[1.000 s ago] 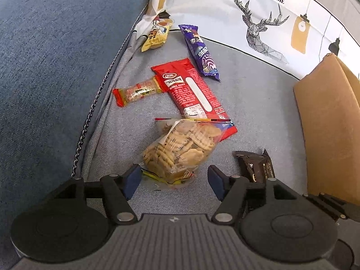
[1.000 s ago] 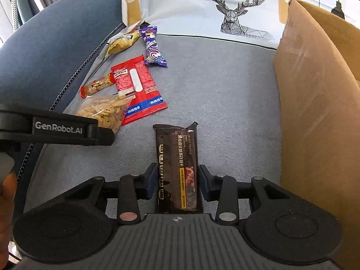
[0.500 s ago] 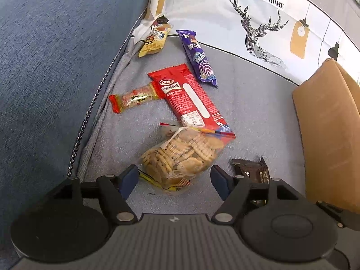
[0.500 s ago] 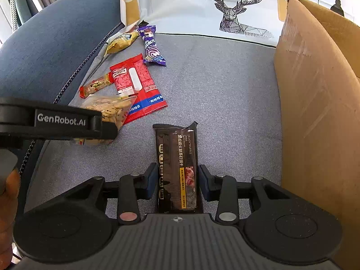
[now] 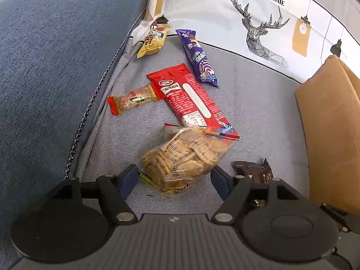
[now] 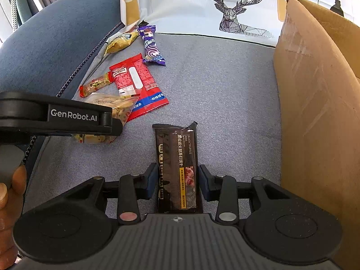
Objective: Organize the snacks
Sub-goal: 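Lift the chocolate bar and cracker bag and carry them toward the box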
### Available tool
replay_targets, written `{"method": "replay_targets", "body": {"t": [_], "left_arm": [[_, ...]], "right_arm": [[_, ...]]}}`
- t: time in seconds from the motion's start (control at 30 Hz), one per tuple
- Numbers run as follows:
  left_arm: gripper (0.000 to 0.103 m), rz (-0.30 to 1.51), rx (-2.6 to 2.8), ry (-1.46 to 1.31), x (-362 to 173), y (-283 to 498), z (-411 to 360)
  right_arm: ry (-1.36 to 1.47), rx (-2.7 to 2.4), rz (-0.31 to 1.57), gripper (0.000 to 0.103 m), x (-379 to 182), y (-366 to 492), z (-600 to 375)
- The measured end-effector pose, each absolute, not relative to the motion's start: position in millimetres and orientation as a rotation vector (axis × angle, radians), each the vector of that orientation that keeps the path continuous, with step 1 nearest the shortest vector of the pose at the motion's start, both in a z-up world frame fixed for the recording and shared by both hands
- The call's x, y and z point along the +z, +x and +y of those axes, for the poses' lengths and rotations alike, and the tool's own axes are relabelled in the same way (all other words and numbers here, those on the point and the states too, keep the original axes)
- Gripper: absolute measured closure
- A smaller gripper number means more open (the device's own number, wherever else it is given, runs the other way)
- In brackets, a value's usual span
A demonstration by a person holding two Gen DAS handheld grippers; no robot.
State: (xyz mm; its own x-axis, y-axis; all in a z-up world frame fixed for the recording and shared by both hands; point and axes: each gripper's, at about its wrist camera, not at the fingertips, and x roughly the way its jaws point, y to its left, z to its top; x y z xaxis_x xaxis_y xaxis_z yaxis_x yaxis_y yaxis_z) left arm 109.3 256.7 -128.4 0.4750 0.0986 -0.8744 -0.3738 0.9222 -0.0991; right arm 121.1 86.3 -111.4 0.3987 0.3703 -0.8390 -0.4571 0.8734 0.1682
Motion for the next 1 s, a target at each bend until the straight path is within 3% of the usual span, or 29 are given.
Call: {"method": "replay_targets", "body": {"t": [0.33, 1.0], "left_arm": [[0.028, 1.037, 0.295, -0.291, -129, 110, 257], [0.052, 0.960, 0.321, -0.333, -111, 103, 260]], "right_arm": [[-0.094, 0.524, 1.036, 0.063, -112, 121, 87], [-0.093, 0.505, 0.998, 0.063, -102, 119, 83]]}}
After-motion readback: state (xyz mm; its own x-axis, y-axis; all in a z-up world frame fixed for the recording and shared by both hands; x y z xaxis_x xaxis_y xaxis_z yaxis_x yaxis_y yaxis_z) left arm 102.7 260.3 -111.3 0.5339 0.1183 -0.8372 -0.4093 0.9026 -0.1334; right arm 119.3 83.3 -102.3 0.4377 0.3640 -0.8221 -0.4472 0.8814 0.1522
